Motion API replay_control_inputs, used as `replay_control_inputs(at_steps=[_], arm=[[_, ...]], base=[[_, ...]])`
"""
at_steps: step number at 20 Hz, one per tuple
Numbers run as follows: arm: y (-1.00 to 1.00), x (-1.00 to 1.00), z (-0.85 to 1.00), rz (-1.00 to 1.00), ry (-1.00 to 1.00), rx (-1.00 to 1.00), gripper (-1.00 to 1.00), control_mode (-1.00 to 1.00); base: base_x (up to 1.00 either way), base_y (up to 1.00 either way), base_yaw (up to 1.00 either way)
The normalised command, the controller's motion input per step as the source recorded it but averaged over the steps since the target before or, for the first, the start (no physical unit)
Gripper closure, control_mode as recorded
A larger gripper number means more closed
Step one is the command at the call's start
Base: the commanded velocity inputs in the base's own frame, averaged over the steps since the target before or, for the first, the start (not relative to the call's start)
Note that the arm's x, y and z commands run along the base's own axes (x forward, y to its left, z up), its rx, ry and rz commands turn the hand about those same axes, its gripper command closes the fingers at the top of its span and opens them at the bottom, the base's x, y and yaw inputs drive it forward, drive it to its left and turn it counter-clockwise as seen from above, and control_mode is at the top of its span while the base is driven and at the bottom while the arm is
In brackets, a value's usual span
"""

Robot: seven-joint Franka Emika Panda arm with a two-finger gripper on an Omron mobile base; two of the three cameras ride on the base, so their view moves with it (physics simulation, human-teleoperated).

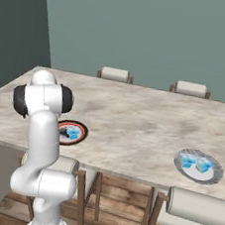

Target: Place two yogurt containers on each plate.

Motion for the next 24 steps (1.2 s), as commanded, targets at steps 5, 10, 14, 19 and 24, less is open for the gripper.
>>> replay_control_inputs(at_steps=[5,10,14,19,24], arm=[[0.00,0.00,0.00,0.00,0.00,0.00,1.00,-1.00],[0.00,0.00,0.00,0.00,0.00,0.00,1.00,-1.00],[0.00,0.00,0.00,0.00,-0.01,0.00,1.00,-1.00],[-0.24,-0.07,0.41,0.00,0.00,0.00,1.00,-1.00],[-0.64,-0.47,0.73,0.00,0.00,0.00,1.00,-1.00]], base=[[0.00,0.00,0.00],[0.00,0.00,0.00],[0.00,0.00,0.00],[0.00,0.00,0.00],[0.00,0.00,0.00]])
